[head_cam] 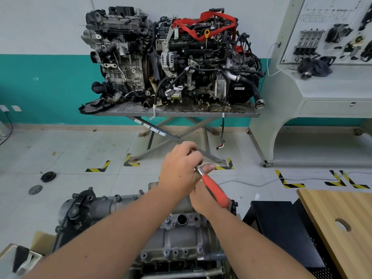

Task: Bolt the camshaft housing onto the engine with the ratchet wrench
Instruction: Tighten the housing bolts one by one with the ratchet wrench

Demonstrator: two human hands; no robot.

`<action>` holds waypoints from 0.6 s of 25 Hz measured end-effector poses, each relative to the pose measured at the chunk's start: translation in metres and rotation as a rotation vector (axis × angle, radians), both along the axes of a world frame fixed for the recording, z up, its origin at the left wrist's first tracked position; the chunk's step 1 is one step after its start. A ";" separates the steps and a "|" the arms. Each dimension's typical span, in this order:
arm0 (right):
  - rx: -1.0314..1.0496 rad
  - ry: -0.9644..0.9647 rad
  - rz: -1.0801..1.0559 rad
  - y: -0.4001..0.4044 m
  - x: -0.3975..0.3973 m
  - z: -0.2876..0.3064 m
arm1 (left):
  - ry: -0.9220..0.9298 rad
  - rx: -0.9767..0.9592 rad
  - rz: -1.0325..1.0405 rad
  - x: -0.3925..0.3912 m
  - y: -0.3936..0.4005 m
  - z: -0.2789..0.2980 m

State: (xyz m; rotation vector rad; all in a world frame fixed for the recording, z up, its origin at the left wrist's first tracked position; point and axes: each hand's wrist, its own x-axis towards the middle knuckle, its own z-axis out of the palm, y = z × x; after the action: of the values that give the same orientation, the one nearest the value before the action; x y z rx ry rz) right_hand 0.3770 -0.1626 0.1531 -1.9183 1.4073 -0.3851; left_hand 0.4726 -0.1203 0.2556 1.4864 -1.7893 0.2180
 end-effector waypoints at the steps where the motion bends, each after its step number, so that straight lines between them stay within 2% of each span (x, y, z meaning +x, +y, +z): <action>1: 0.000 0.014 0.003 -0.002 0.001 -0.003 | 0.194 0.059 -0.049 -0.004 0.003 -0.005; 2: 0.005 0.002 -0.038 -0.002 0.001 -0.003 | 0.359 0.100 -0.092 -0.006 0.005 -0.009; 4: -0.017 0.048 -0.083 -0.004 0.002 -0.003 | 0.572 0.094 -0.125 -0.008 0.009 -0.013; 6: -0.051 0.096 -0.033 -0.004 0.001 -0.002 | 0.825 0.087 -0.093 -0.013 0.009 -0.011; 10: -0.090 0.156 0.022 -0.003 -0.001 -0.002 | 1.521 0.264 -0.072 -0.017 0.001 -0.003; 12: -0.093 0.168 0.028 -0.004 -0.001 -0.001 | 1.583 0.359 -0.075 -0.011 0.000 0.002; 15: -0.101 0.173 0.030 -0.005 -0.002 -0.003 | 1.398 0.514 -0.055 -0.003 -0.003 0.014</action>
State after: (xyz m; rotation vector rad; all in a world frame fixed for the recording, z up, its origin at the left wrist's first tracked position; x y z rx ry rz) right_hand 0.3753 -0.1673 0.1504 -2.0945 1.4920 -0.2868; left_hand 0.4696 -0.1237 0.2695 1.2953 -0.7029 -1.1207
